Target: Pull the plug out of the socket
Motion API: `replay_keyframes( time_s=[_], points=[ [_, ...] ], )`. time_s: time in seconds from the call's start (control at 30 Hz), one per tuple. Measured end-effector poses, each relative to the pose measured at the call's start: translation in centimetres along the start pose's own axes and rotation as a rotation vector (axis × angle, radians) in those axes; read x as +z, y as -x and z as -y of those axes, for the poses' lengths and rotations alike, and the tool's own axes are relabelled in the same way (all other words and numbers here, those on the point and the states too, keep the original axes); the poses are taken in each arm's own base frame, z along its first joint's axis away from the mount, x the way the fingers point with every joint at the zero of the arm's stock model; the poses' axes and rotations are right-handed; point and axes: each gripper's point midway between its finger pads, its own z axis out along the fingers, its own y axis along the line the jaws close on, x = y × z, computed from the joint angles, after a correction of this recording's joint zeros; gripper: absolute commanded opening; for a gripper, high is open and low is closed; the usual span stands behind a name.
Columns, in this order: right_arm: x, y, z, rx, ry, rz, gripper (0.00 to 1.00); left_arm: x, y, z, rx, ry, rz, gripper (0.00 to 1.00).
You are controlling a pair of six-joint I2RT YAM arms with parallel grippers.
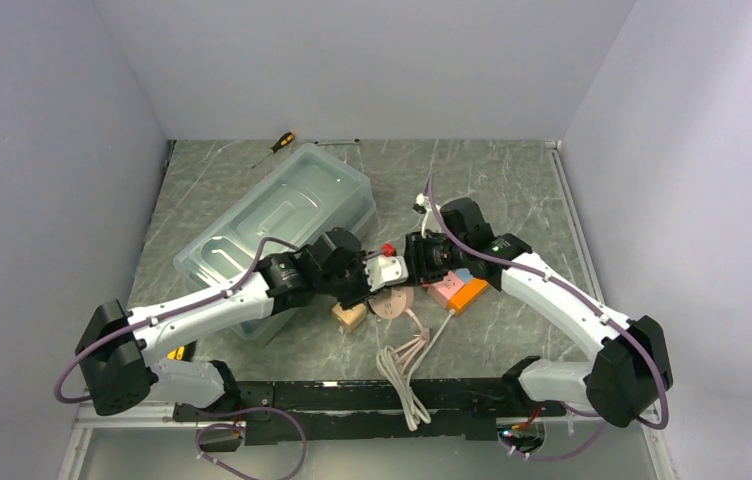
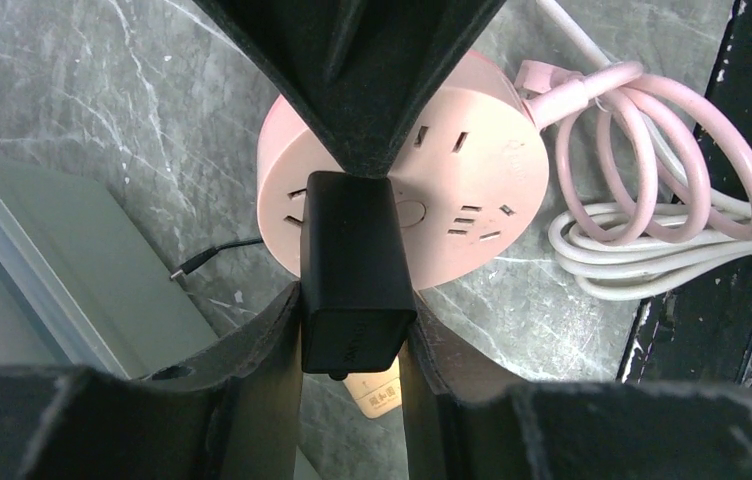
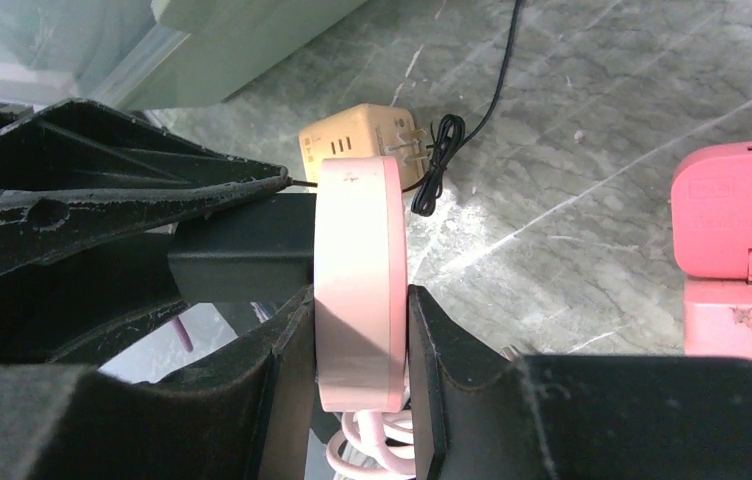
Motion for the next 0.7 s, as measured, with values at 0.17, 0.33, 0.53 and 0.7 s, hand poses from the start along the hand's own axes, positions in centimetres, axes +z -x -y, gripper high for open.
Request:
replay_keyframes(
  time_s=[0.17,0.33,0.53,0.7],
  points=[
    [0.1,0.5,0.6,0.059,-0.054,0.03,0.0,0.3,0.1,-0.4,-0.012,0.05,-0.007,0.0],
    [0.3,0.5,1.5,0.101,-0.106,0.047,0.0,0.9,-0.1,-0.5,-0.022,0.073,-0.022,0.0],
    [0.5,0.6,1.7,0.086,-0.11,0.061,0.0,1.1,-0.3,-0.7,-0.02,0.084,-0.032,0.0],
    [0.5,0.3,1.1,0.02,-0.053,0.043,0.0,0.9,-0.4,-0.7,-0.038,0.055,-0.03,0.0]
  ],
)
